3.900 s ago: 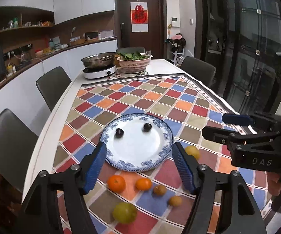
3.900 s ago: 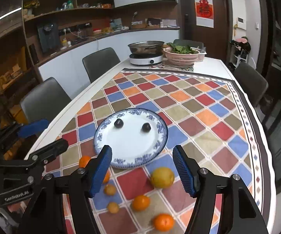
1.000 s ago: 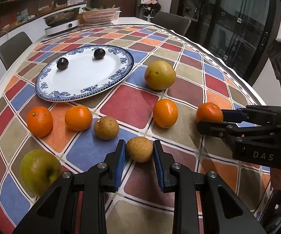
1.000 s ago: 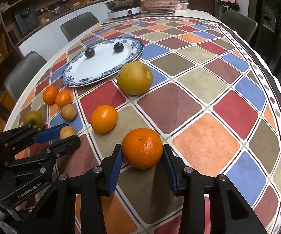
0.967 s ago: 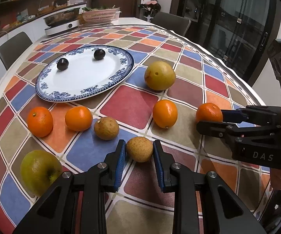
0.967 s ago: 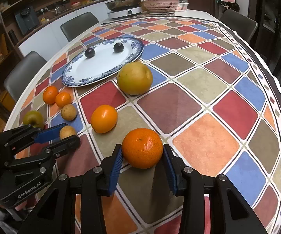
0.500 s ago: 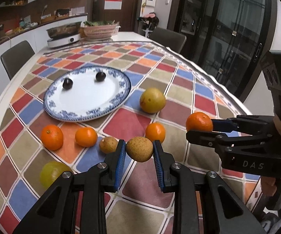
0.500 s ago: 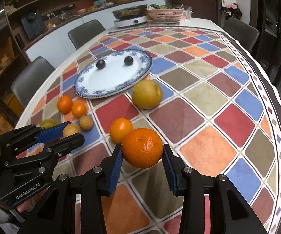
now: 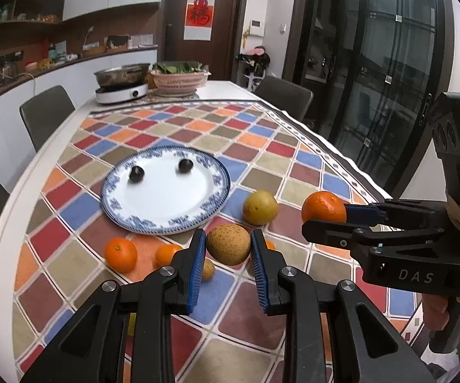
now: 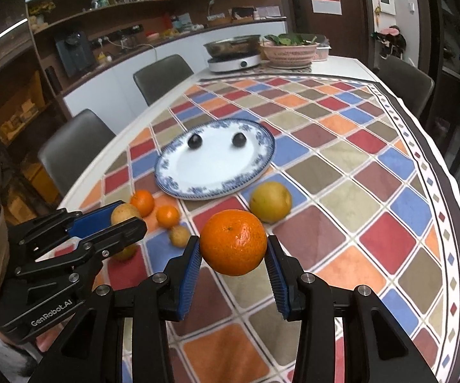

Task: Organize fruits
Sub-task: 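Lift and carry the mandarin and brown fruit over the plate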

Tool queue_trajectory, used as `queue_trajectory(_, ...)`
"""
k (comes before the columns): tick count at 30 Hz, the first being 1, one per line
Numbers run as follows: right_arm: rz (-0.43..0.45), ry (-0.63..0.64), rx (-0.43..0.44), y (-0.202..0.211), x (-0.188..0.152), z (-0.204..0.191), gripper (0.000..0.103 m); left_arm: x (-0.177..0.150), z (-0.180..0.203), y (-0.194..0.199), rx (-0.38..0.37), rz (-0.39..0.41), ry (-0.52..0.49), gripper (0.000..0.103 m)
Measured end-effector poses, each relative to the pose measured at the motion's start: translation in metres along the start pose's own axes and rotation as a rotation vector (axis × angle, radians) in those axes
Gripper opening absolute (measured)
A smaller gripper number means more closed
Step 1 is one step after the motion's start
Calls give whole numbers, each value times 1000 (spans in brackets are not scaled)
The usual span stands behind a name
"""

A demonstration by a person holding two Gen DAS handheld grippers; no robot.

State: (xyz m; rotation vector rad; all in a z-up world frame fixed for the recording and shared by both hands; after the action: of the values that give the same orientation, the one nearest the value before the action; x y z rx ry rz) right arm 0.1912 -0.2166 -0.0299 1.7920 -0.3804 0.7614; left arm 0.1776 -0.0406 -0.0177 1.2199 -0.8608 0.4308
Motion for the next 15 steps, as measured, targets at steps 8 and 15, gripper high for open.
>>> queue_trajectory(8,39,47,7,5,23,-15,41,17,-14,8,27,47,-6,29)
queue_trajectory(15,60,72,20,0,46,-25,41,37,-27,5,42,70,-24,29)
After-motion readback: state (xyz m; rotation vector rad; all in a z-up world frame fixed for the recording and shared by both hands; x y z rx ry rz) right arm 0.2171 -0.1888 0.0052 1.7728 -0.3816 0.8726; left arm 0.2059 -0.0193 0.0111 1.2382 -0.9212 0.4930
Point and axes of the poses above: each gripper's, at about its wrist camera, not at the fingertips, and y roughly against the way its jaws point, z to its right, x to its top, the point moved 3 cm from there along -y, roughly the way its jaws point, and after that the axes turned 1 degree about x, right-handed, at the moved point
